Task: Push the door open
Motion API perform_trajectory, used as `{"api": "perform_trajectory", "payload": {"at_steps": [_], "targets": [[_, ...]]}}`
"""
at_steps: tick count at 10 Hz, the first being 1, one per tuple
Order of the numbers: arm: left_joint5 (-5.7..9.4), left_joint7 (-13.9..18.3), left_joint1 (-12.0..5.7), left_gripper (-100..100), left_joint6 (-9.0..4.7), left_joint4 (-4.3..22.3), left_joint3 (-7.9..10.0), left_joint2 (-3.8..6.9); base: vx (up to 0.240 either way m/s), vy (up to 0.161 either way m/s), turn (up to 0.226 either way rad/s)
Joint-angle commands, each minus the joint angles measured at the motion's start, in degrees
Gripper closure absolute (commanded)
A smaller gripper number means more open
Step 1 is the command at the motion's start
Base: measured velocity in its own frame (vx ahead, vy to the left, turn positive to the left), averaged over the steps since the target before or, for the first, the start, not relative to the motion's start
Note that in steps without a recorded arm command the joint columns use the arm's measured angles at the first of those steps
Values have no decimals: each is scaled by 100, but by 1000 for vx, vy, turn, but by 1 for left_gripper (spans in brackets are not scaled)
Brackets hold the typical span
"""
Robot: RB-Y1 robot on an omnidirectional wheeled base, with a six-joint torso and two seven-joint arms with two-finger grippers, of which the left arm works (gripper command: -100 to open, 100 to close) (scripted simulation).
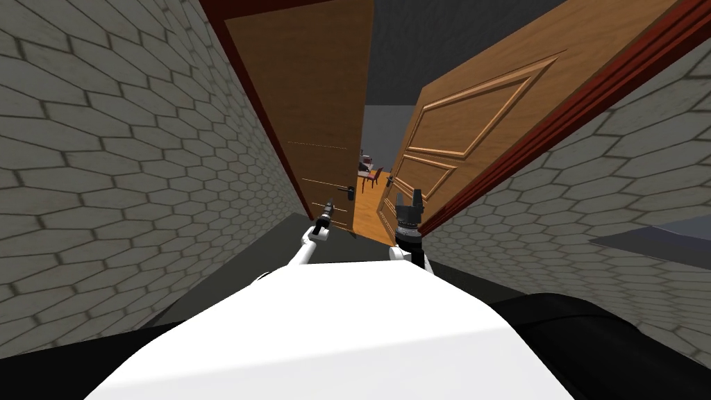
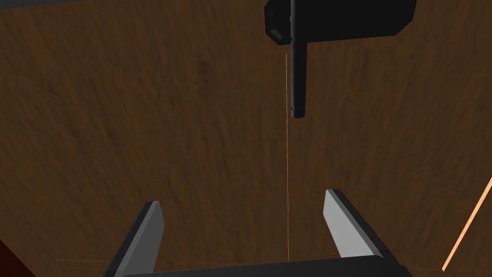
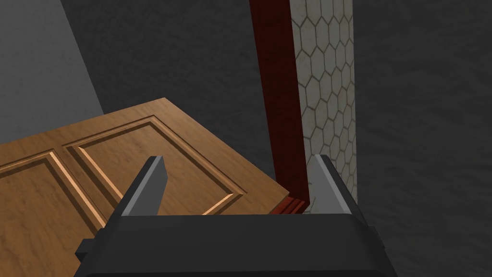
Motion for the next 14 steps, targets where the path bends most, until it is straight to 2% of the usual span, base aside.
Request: {"api": "perform_trajectory", "payload": {"at_steps": [1,6,7,10,12,13,14], "targets": [[-19,36,-142,-100,21,258,-10,-41,66,84,-86],[-57,141,-543,-100,53,953,-27,-146,63,65,-72],[-70,176,-675,-100,64,1181,-32,-188,85,81,-112],[-94,243,-931,-100,84,1625,-43,-281,84,83,-81],[-105,274,-1050,-100,94,1830,-48,-333,61,64,-47],[-101,259,-1014,-100,59,1797,-42,-317,27,21,-8],[-94,255,-1031,-100,57,1824,-22,-204,105,-37,-25]]}}
